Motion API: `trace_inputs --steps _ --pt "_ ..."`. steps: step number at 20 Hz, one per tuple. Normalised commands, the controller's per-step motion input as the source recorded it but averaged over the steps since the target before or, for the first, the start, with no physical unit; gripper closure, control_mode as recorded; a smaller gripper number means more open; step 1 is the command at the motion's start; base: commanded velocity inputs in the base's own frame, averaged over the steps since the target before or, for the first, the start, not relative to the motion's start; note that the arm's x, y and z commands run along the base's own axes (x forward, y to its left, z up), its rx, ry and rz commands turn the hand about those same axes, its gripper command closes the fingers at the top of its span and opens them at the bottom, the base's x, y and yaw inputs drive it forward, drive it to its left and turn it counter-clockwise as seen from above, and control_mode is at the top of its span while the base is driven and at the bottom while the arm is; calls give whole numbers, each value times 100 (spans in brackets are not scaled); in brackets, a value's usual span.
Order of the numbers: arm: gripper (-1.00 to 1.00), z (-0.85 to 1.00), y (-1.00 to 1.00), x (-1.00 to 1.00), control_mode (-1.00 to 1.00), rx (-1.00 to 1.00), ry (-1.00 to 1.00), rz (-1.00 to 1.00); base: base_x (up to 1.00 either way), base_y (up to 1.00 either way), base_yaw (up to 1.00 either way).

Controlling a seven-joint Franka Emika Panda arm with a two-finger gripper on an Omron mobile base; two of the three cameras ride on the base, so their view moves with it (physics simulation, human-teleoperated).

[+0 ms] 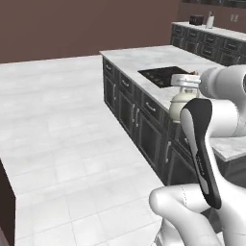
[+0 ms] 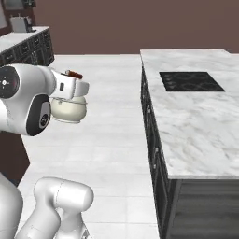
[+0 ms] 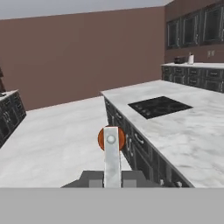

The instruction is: Pick the kettle from the cabinet and place it on a stove burner. Then pick the pot from the counter and place it on another stove burner. Finally, turn both burners on.

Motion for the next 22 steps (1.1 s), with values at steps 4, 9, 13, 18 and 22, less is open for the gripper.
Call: trace_inputs --steps 4,9,13,18,22 --pt "100 0 0 0 100 0 0 0 76 20 -27" --pt "100 0 0 0 100 0 0 0 66 37 -31" --pt "100 0 0 0 100 0 0 0 54 47 -38" --pt "100 0 0 0 100 0 0 0 49 53 -41" --pt "100 0 0 0 100 0 0 0 44 56 -42"
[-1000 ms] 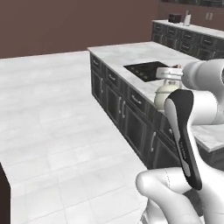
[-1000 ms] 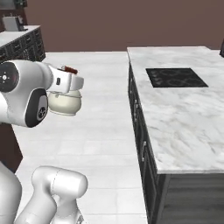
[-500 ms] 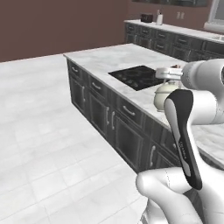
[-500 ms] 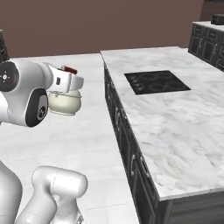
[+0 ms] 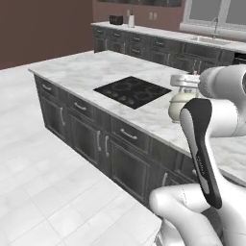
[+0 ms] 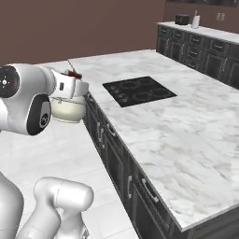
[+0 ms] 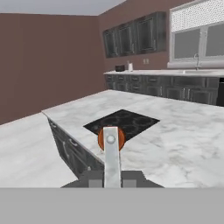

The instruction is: Pick the kettle from the cabinet and place it on a stove burner. Then pick the pot from the counter and place it on another stove burner. Finally, turn both burners on.

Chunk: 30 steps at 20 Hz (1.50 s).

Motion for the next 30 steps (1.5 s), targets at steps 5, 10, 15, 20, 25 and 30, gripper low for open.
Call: trace_inputs --steps 5,10,15,20,25,30 --pt "100 0 0 0 100 0 0 0 39 61 -41" --pt "100 0 0 0 100 0 0 0 34 67 -40" --pt "100 0 0 0 100 0 0 0 32 76 -38" --pt "100 0 0 0 100 0 0 0 29 83 -36" --pt "100 0 0 0 100 0 0 0 28 83 -35" --pt "100 0 0 0 100 0 0 0 28 81 -35"
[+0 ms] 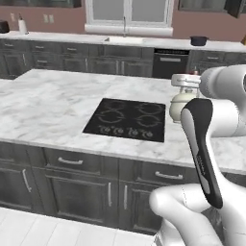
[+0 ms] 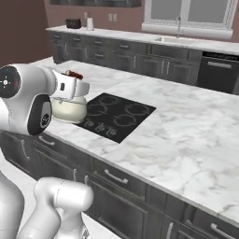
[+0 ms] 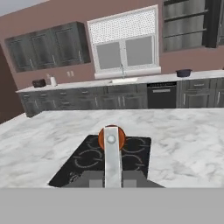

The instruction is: Pick the kettle from the cabinet and place it on a stove burner. Then pick the pot from the counter and place it on another stove burner. Finally, turn both burners on.

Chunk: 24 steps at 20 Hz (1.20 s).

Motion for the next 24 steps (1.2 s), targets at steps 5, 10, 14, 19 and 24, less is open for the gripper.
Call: trace_inputs --steps 5,10,14,19,24 --pt "100 0 0 0 100 0 0 0 28 77 -35" --pt "100 0 0 0 100 0 0 0 27 75 -34" --pt "100 0 0 0 100 0 0 0 27 70 -34" --pt "100 0 0 0 100 0 0 0 32 58 -33" --pt "100 0 0 0 100 0 0 0 47 27 -25"
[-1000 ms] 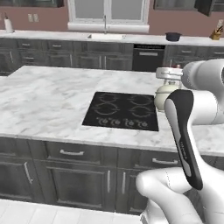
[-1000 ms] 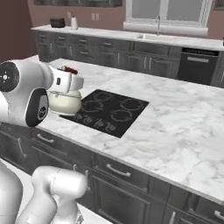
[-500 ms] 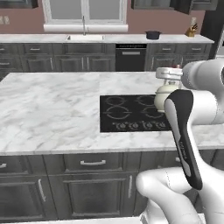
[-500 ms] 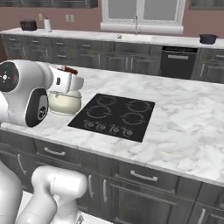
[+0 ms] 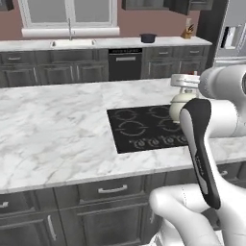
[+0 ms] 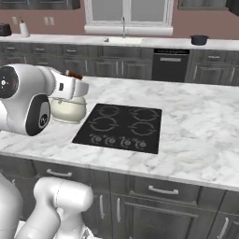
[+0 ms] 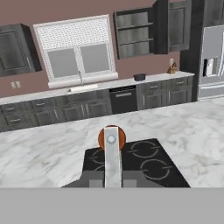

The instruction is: Pick the kettle from the cabinet and place it on a stove burner. Then pick the pot from the counter and place it on another stove burner. Finally, turn both burners on.

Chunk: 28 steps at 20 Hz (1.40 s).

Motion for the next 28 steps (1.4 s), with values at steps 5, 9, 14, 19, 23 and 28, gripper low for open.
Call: trace_inputs --steps 5,9,14,19,23,28 --pt "100 0 0 0 100 0 0 0 37 0 -6" --pt "100 0 0 0 100 0 0 0 29 2 -1" --pt "100 0 0 0 100 0 0 0 36 12 0" --pt "100 0 0 0 100 0 0 0 44 11 0" --pt "100 0 0 0 100 0 0 0 40 7 0" --pt "100 0 0 0 100 0 0 0 23 0 0"
